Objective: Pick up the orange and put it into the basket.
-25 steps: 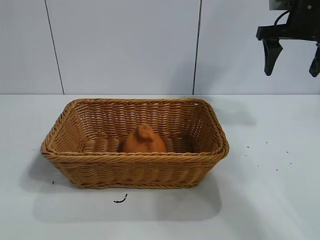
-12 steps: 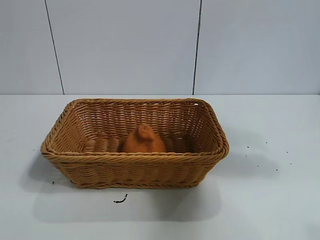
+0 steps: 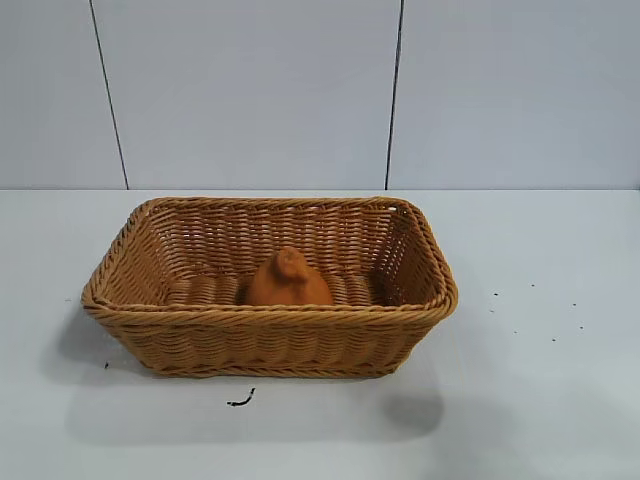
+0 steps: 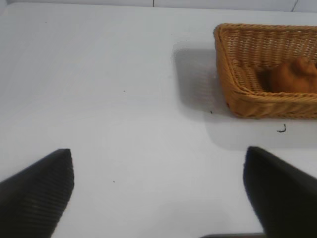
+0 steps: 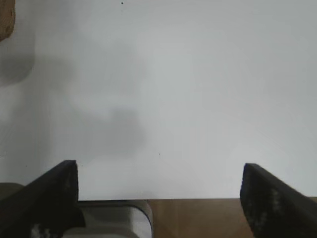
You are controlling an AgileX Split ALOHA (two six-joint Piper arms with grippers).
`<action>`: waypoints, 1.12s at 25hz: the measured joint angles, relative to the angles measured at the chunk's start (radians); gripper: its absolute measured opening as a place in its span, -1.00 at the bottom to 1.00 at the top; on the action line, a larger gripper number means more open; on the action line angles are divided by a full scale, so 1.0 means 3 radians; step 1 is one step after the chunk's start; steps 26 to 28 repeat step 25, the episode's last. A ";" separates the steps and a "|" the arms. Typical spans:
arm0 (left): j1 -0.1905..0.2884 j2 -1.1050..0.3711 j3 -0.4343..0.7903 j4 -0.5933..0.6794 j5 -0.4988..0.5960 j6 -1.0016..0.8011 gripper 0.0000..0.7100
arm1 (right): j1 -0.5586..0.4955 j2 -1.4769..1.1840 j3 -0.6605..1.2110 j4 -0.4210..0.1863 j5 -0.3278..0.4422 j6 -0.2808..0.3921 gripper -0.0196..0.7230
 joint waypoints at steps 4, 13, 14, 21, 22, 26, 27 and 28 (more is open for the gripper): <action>0.0000 0.0000 0.0000 0.0000 0.0000 0.0000 0.88 | 0.0000 -0.0747 0.0324 0.0022 -0.0127 -0.0096 0.69; 0.0000 0.0000 0.0000 0.0000 0.0000 0.0000 0.88 | 0.0000 -0.1856 0.0338 0.0038 -0.0210 -0.0110 0.69; 0.0000 0.0000 0.0000 0.0000 0.0000 0.0000 0.88 | 0.0000 -0.1968 0.0341 0.0038 -0.0210 -0.0110 0.69; 0.0000 0.0000 0.0000 0.0000 0.0000 0.0000 0.88 | 0.0000 -0.2106 0.0341 0.0057 -0.0210 -0.0110 0.69; 0.0000 0.0000 0.0000 0.0000 0.0000 0.0000 0.88 | 0.0000 -0.2106 0.0341 0.0060 -0.0210 -0.0110 0.69; 0.0000 0.0000 0.0000 0.0000 0.0000 0.0000 0.88 | 0.0000 -0.2106 0.0341 0.0060 -0.0207 -0.0110 0.69; 0.0000 0.0000 0.0000 0.0000 0.0000 0.0000 0.88 | 0.0000 -0.2106 0.0341 0.0060 -0.0207 -0.0110 0.69; 0.0000 0.0000 0.0000 0.0000 0.0000 0.0000 0.88 | 0.0000 -0.2106 0.0341 0.0060 -0.0207 -0.0110 0.69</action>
